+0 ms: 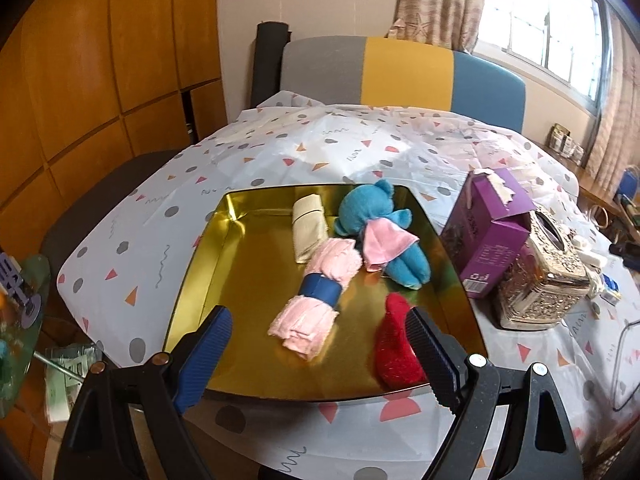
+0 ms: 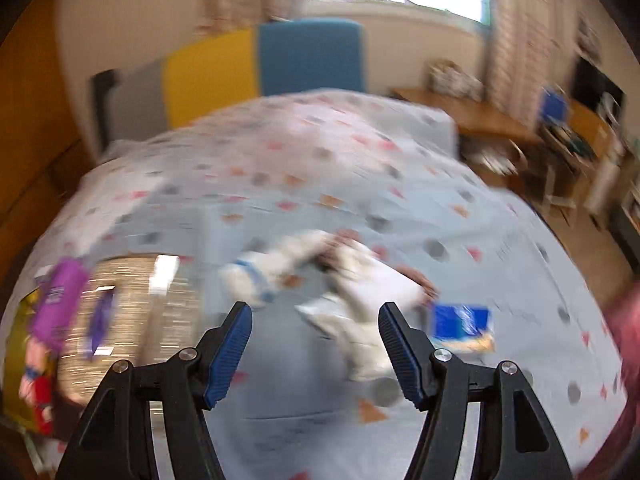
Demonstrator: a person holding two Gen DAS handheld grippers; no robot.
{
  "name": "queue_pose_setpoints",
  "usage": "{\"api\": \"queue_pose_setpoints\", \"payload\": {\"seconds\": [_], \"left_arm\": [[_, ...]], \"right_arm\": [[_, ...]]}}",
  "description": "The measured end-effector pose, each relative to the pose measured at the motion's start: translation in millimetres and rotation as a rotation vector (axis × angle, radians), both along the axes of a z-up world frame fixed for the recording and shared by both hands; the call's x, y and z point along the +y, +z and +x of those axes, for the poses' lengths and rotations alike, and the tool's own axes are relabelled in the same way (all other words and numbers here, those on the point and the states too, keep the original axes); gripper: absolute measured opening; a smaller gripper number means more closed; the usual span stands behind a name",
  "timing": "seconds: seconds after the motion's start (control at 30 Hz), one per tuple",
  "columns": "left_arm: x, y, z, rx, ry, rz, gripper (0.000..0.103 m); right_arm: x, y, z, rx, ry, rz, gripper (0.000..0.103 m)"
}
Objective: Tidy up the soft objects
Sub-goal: 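Reach the left tool to the white knit glove and grasp its blue-banded cuff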
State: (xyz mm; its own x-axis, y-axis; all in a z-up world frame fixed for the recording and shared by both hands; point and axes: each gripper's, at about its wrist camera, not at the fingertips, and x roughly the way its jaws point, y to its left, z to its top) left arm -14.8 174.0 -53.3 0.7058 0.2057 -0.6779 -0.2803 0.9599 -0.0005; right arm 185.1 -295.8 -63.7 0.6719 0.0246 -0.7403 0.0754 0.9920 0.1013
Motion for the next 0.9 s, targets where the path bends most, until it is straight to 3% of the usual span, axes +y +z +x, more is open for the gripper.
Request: {"api": "queue_pose_setpoints", "payload": {"seconds": [0.2, 0.47, 0.63, 0.9], "left_arm": [[-16, 2, 5, 0.005, -0.026, 0.014, 0.089], [-39, 3, 10, 0.015, -0.094, 0.030, 0.089], [-61, 12, 16, -0.004, -0.168, 0.024, 0.089], [-120, 44, 44, -0.044, -0.365, 0.061, 0.089]], "right_arm": [[-50, -25, 0, 0.034, -0.169, 0.120, 0.067], [-58, -32, -5, 0.085, -0.215, 0.132, 0.067], [-68, -35, -5, 0.096, -0.257, 0.181, 0.067], [-90, -41, -9, 0.120, -0.335, 0.290, 0.067]]}}
